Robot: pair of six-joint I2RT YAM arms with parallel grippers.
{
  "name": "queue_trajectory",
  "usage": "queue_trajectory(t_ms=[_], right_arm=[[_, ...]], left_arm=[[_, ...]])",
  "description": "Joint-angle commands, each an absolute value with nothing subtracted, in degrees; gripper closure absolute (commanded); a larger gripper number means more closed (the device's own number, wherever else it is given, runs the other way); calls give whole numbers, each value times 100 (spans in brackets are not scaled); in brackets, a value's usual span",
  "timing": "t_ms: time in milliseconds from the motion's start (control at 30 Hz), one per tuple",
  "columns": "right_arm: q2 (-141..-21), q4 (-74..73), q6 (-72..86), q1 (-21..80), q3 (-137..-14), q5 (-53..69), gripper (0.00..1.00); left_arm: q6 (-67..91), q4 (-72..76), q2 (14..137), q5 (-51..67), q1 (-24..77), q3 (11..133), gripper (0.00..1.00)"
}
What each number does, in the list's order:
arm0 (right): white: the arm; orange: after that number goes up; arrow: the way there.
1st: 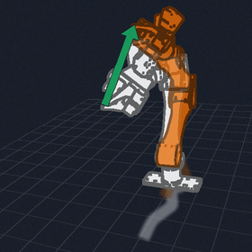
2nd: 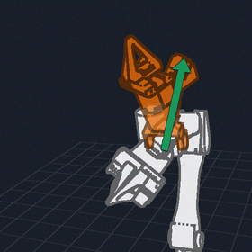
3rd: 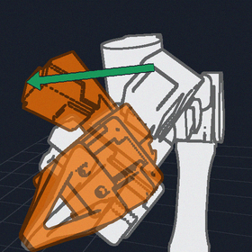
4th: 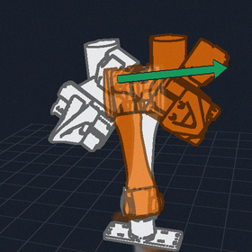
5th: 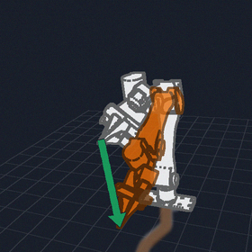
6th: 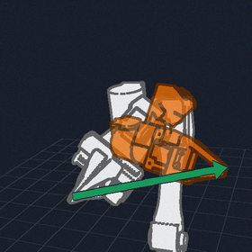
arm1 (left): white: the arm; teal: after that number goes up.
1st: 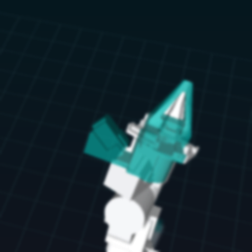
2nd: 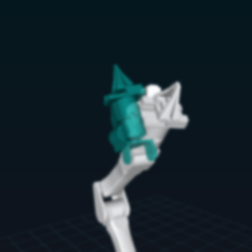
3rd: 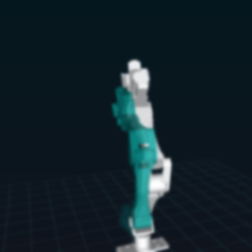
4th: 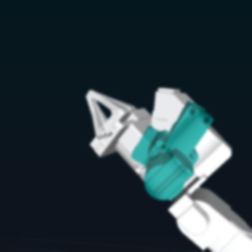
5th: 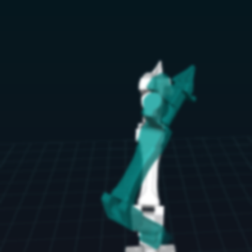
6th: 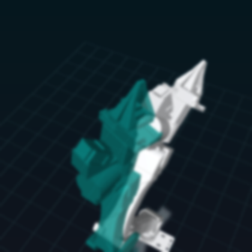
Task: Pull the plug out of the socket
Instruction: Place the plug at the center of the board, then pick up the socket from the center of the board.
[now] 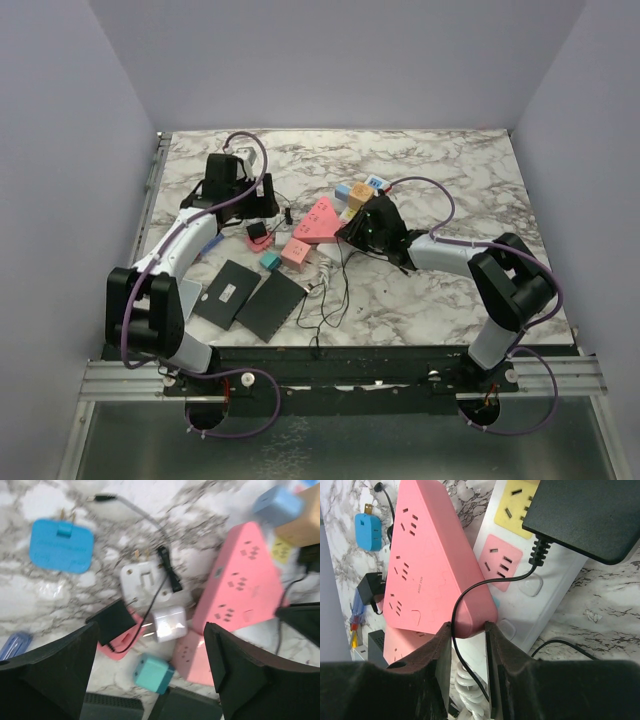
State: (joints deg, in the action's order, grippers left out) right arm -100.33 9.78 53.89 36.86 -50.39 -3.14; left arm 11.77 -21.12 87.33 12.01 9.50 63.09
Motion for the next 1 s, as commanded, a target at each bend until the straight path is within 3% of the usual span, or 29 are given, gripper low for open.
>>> queue_trajectory(t_ms=[0, 200, 600, 967], right_arm=[[-10956, -2027, 4630, 3920, -4398, -348, 68], [-10676, -2095, 4566, 3925, -4446, -523, 65], [-10084, -2207, 4333, 3929, -4681, -498, 59], [-9237, -2749, 4107, 3805, -5040, -819, 34]], left_arm=[[1488, -1120, 8396, 1721, 1475, 6234, 10], [1580, -1095, 9419, 2173, 2141, 6818, 10], [1606, -1209, 10455, 1969, 2295, 7137, 10], [1601, -1252, 10517, 2009, 2443, 7015, 14]])
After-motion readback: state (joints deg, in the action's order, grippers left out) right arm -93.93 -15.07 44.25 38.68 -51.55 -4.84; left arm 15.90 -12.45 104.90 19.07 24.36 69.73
